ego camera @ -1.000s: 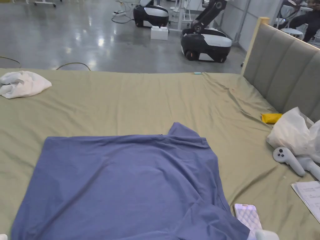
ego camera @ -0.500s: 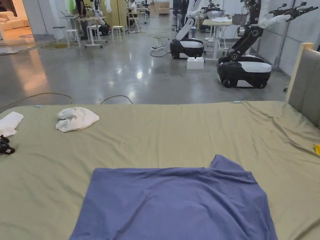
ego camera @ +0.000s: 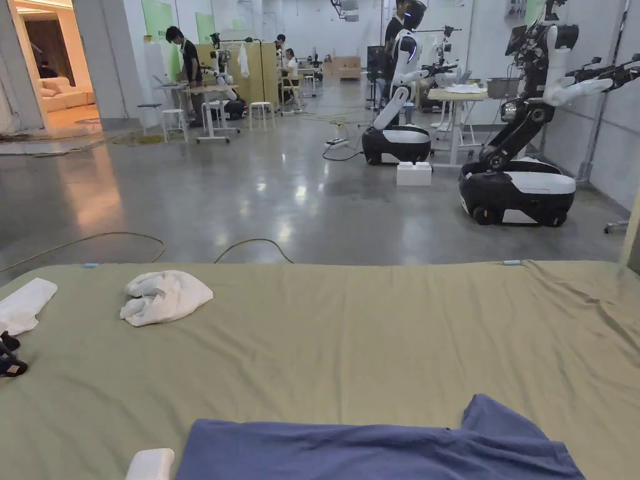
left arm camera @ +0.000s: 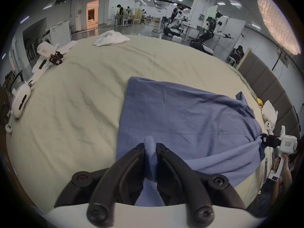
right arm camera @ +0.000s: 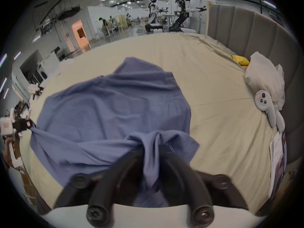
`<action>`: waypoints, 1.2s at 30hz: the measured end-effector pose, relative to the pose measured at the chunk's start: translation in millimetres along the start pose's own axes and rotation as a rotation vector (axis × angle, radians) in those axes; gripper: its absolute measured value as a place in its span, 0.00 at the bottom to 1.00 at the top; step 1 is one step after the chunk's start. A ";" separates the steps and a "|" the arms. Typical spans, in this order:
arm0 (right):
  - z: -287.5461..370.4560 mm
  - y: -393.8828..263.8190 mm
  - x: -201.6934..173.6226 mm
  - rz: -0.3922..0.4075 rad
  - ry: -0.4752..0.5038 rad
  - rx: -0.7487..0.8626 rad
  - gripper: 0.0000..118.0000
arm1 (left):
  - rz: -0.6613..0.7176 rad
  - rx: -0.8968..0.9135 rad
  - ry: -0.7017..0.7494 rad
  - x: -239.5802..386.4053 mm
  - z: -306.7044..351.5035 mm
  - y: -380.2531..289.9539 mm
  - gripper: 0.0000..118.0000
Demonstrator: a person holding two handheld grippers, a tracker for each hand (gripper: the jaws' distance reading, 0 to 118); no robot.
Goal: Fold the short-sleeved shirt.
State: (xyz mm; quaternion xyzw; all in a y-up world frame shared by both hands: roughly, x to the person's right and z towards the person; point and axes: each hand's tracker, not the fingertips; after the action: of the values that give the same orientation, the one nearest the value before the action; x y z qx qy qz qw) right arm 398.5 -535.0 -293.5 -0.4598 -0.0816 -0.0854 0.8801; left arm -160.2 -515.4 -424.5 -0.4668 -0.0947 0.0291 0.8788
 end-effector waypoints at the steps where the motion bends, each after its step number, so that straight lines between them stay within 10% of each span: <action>1: 4.4 -7.1 -5.1 0.009 -0.009 0.000 0.44 | -0.007 -0.004 0.008 0.3 -2.8 0.0 0.20; 3: 11.0 -15.1 -3.8 0.025 -0.006 0.012 0.58 | -0.008 -0.006 0.003 -1.9 1.4 -7.1 0.63; 4: 16.8 -18.1 -3.0 0.029 -0.005 0.022 0.58 | -0.003 -0.002 -0.014 -3.7 7.4 -10.9 0.68; 11: 102.3 -50.6 -4.9 0.058 0.091 0.268 0.52 | -0.044 0.345 -0.085 1.4 120.7 -66.0 0.66; 13: 126.1 -65.3 -11.8 0.064 0.100 0.305 0.40 | -0.054 0.380 -0.070 4.6 145.5 -84.5 0.38; 15: 149.3 -85.3 -18.6 0.060 0.116 0.351 0.06 | -0.042 0.391 -0.034 11.3 168.0 -105.5 0.00; 25: 185.4 -120.6 -43.7 0.073 0.175 0.379 0.00 | -0.041 0.341 -0.057 13.5 179.5 -138.1 0.00; 29: 183.1 -122.1 -38.8 0.017 0.194 0.361 0.00 | 0.052 0.248 -0.098 -3.9 127.5 -118.6 0.57; 36: 196.6 -151.6 -8.9 -0.098 0.175 0.298 0.00 | 0.070 0.051 -0.009 -27.5 17.5 -88.2 0.52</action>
State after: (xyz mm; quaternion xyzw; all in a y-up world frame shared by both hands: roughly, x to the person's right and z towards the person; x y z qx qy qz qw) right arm 342.9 -457.7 -64.1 -0.3104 -0.0386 -0.1549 0.9371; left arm -193.9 -554.6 -345.8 -0.4470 -0.0813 0.0642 0.8885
